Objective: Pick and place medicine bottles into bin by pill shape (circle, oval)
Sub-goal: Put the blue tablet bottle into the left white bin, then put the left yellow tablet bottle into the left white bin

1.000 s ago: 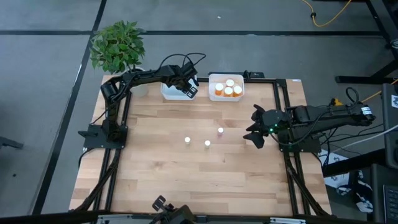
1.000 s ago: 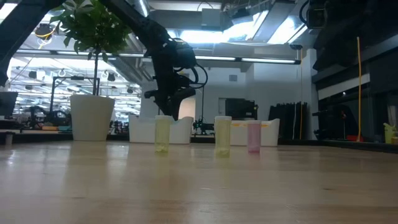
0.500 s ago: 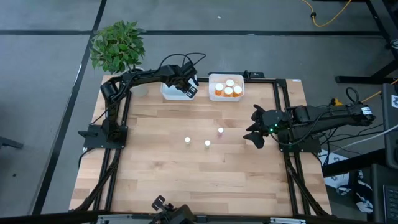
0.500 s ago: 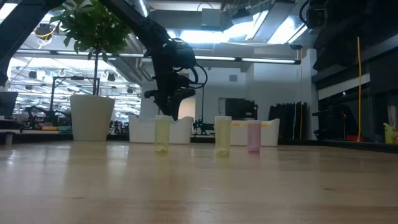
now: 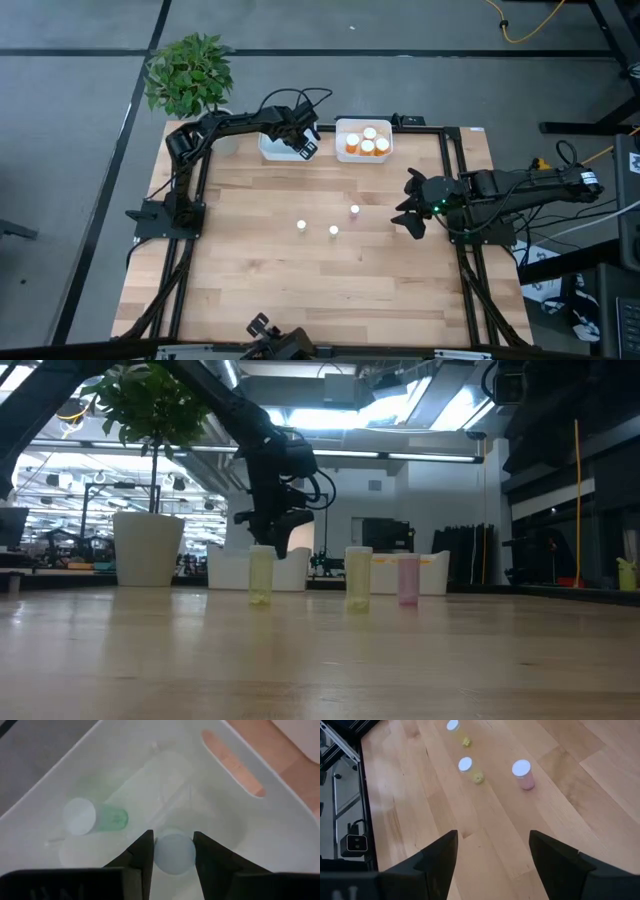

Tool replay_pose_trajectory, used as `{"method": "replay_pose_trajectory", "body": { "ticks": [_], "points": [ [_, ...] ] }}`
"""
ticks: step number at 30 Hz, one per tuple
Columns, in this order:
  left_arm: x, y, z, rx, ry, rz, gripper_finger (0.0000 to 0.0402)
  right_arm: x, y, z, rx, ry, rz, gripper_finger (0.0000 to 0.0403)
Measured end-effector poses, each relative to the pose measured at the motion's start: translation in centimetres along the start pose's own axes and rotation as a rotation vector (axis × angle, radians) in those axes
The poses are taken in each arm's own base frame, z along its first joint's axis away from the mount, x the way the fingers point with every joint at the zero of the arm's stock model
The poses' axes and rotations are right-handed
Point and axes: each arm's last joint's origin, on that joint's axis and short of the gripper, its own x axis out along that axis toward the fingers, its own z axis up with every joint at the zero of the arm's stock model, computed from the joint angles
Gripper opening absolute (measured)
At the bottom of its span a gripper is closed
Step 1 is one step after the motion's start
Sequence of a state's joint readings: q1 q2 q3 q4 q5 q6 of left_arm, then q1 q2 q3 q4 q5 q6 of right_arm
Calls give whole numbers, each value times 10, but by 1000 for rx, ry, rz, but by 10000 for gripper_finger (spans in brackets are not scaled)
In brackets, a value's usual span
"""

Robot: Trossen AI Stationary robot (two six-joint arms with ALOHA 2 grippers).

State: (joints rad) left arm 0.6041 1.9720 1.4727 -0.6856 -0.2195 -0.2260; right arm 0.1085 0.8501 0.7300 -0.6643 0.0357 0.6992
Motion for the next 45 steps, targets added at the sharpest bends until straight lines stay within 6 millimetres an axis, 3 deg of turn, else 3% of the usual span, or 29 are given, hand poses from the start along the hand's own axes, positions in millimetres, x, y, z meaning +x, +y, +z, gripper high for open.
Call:
{"method": "replay_pose_trajectory", "body": {
  "ticks": [10, 18, 24, 30, 35, 41, 45],
  "points": [
    [0, 0, 0, -1, -3, -1, 159, 0, 0, 0, -1, 0, 1, 247],
    [-1, 0, 3, -7, -33, -4, 162, 0, 0, 0, -1, 2, 2, 247],
    [-15, -2, 19, -19, -98, -20, 164, 0, 0, 0, -1, 2, 2, 247],
    [-46, -11, 34, -10, -91, -90, 165, 0, 0, 0, -1, 4, 0, 247],
    [-81, -34, 31, 37, 0, -172, 161, 0, -1, -1, -5, 13, -8, 247],
    [-121, -72, 8, 123, 139, -201, 160, 0, -1, -2, -23, 19, -12, 247],
    [-145, -100, -18, 164, 248, -185, 160, 0, -1, -2, -31, 34, 6, 247]
  ]
}}
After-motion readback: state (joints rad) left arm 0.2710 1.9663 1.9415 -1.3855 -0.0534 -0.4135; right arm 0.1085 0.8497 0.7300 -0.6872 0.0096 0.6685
